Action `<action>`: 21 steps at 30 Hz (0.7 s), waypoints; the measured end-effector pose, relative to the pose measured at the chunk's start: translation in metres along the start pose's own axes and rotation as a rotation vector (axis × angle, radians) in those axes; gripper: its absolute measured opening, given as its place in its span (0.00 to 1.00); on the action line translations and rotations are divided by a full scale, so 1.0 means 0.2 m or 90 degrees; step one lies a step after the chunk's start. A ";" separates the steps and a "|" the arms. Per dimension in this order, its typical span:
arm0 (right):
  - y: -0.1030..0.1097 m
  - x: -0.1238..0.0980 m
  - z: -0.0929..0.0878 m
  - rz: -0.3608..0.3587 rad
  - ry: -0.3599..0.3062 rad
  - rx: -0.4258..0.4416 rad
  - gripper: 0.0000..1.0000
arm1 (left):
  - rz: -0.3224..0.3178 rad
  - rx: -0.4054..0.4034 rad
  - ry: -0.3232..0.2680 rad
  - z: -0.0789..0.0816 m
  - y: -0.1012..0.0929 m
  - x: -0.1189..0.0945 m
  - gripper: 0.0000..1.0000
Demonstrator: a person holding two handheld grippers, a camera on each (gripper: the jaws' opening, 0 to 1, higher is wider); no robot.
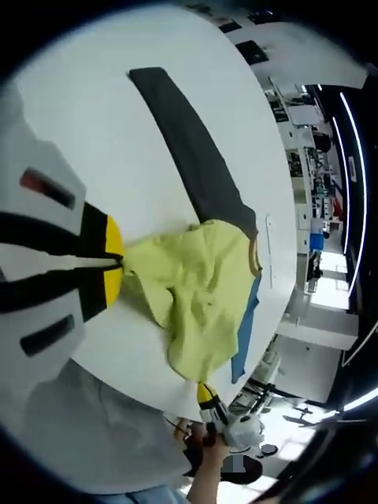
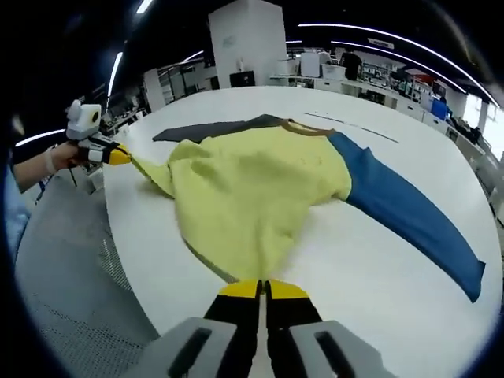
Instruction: Fold the garment on the visible template until the final outline fits inside the template.
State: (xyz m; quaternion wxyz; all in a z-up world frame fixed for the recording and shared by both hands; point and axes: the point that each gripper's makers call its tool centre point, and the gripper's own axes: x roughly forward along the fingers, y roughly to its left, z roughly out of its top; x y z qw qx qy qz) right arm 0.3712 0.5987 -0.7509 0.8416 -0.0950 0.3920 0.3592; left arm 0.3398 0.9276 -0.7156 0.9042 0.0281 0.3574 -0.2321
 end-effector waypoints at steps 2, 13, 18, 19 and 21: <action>0.00 -0.04 -0.03 0.001 0.000 0.009 0.00 | -0.005 0.009 0.009 -0.01 -0.01 0.00 0.00; 0.00 -0.17 -0.21 -0.009 0.021 0.043 0.00 | -0.042 0.044 0.069 -0.13 -0.09 0.01 0.00; 0.02 -0.19 -0.23 -0.010 0.020 0.057 0.00 | -0.056 0.066 0.094 -0.18 -0.13 0.01 0.00; 0.02 -0.20 -0.23 -0.009 0.019 0.054 0.00 | -0.057 0.070 0.098 -0.19 -0.13 0.01 0.00; 0.02 -0.20 -0.24 -0.011 0.020 0.052 0.00 | -0.058 0.074 0.108 -0.21 -0.14 0.00 0.00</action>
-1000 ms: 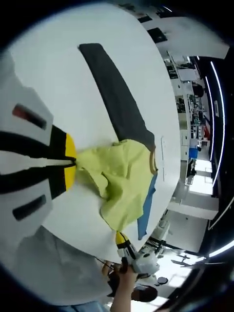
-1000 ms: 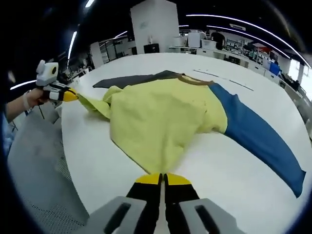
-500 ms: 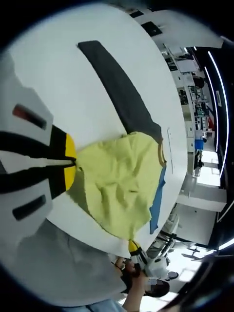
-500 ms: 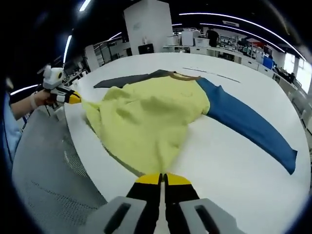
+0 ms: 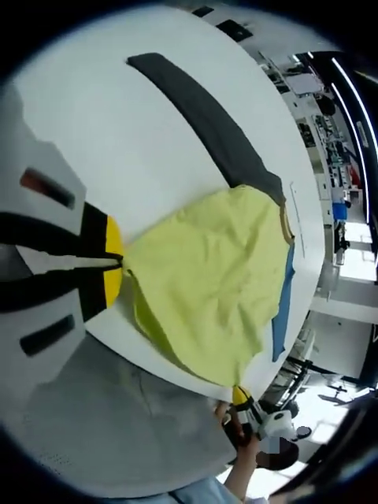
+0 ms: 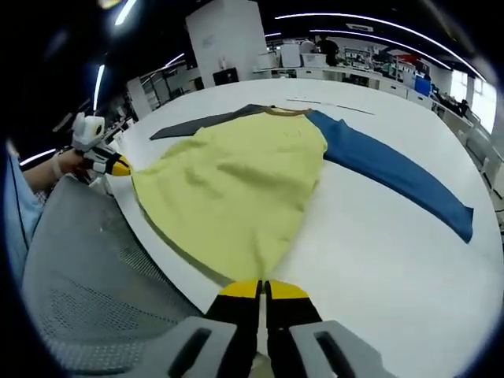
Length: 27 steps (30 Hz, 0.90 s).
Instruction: Fold the garment on the visible template until the final outline fits inside the template.
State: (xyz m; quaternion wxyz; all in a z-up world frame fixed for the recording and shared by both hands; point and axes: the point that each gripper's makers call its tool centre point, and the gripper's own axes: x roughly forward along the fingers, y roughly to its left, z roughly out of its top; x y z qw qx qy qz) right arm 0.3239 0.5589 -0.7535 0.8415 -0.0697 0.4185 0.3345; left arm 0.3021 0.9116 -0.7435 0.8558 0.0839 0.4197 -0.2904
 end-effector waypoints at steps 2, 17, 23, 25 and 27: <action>-0.01 0.00 -0.01 -0.002 0.006 -0.001 0.00 | -0.006 0.003 0.013 -0.02 -0.01 0.00 0.00; -0.04 0.01 -0.03 -0.010 0.015 0.001 0.00 | -0.017 -0.019 0.032 -0.07 -0.04 0.00 0.07; -0.04 0.01 -0.03 -0.011 0.008 0.012 0.00 | -0.034 -0.149 0.018 -0.05 -0.05 0.02 0.22; -0.03 0.01 -0.03 -0.012 0.007 0.013 0.00 | -0.033 -0.200 0.021 -0.06 -0.04 0.03 0.21; -0.03 0.01 -0.03 -0.012 0.005 0.014 0.00 | -0.022 -0.185 0.031 -0.07 -0.03 0.04 0.21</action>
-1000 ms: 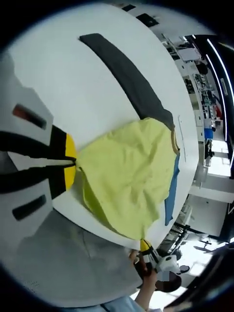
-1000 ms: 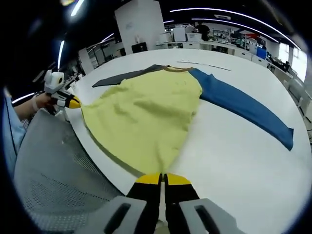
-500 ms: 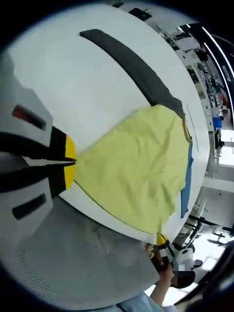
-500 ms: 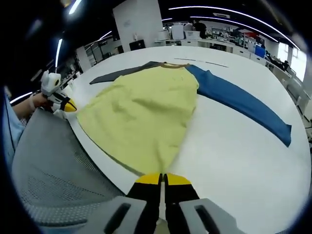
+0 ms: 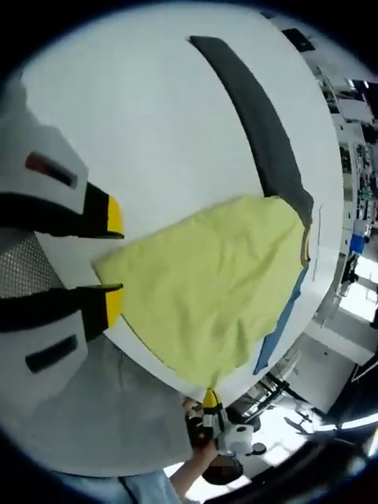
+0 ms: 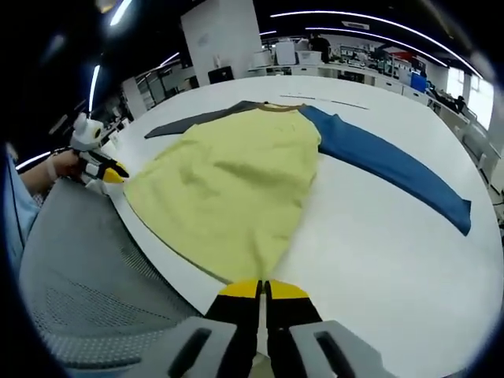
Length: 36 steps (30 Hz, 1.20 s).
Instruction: Fold the garment on the visible template until the final outline fits inside the template.
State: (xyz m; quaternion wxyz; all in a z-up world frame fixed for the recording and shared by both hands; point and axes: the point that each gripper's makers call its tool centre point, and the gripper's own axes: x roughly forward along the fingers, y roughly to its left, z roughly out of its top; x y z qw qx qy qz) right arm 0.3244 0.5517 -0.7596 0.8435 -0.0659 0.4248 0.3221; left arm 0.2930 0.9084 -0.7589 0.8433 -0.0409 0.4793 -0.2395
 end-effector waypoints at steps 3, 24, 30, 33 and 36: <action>0.00 -0.01 0.01 0.003 -0.005 0.003 0.00 | 0.009 0.006 0.025 -0.04 0.00 0.02 0.20; 0.01 -0.02 0.01 0.013 -0.008 0.018 0.00 | 0.001 -0.081 0.035 -0.08 0.00 -0.03 0.00; 0.02 -0.01 -0.05 0.014 0.009 0.015 0.00 | 0.009 -0.063 0.051 -0.10 0.00 -0.01 0.00; 0.01 0.01 -0.06 0.010 0.014 0.010 0.00 | 0.009 -0.064 0.050 -0.10 0.00 -0.01 0.00; 0.02 0.02 -0.08 0.010 0.020 0.014 0.00 | 0.010 -0.060 0.049 -0.10 0.01 -0.01 0.00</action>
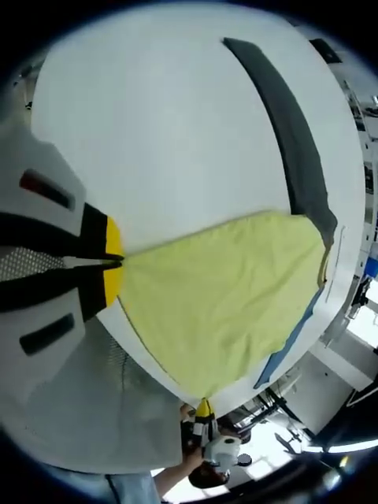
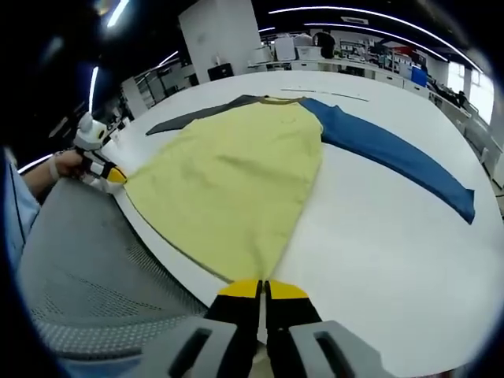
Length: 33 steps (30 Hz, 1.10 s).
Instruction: Fold the garment on the visible template until the final outline fits inside the template.
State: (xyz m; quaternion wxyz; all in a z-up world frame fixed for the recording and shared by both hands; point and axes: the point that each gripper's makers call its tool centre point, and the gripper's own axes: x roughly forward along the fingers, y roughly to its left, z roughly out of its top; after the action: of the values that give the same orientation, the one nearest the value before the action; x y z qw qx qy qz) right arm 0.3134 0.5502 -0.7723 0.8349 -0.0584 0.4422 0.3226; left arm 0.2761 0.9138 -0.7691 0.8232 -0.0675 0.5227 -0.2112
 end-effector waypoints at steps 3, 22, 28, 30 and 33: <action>0.01 0.01 -0.01 -0.002 0.011 -0.023 0.00 | 0.010 0.021 0.002 0.00 0.00 0.00 0.00; 0.00 0.02 -0.01 -0.006 0.026 -0.047 0.00 | 0.022 0.086 -0.001 0.00 0.01 0.03 0.01; 0.04 0.00 0.00 0.025 0.015 0.005 0.19 | 0.000 0.120 -0.026 0.06 -0.01 0.00 0.34; 0.03 -0.02 0.09 0.030 -0.060 0.015 0.38 | -0.002 0.149 -0.032 0.07 -0.02 -0.02 0.44; 0.02 -0.08 0.19 0.045 -0.125 0.047 0.58 | -0.028 0.152 -0.092 0.16 -0.07 -0.07 0.57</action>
State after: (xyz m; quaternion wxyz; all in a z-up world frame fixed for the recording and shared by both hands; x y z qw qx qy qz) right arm 0.3305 0.5605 -0.7354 0.8639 0.0204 0.3714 0.3395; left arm 0.2952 0.9026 -0.7393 0.8560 0.0046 0.4316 -0.2846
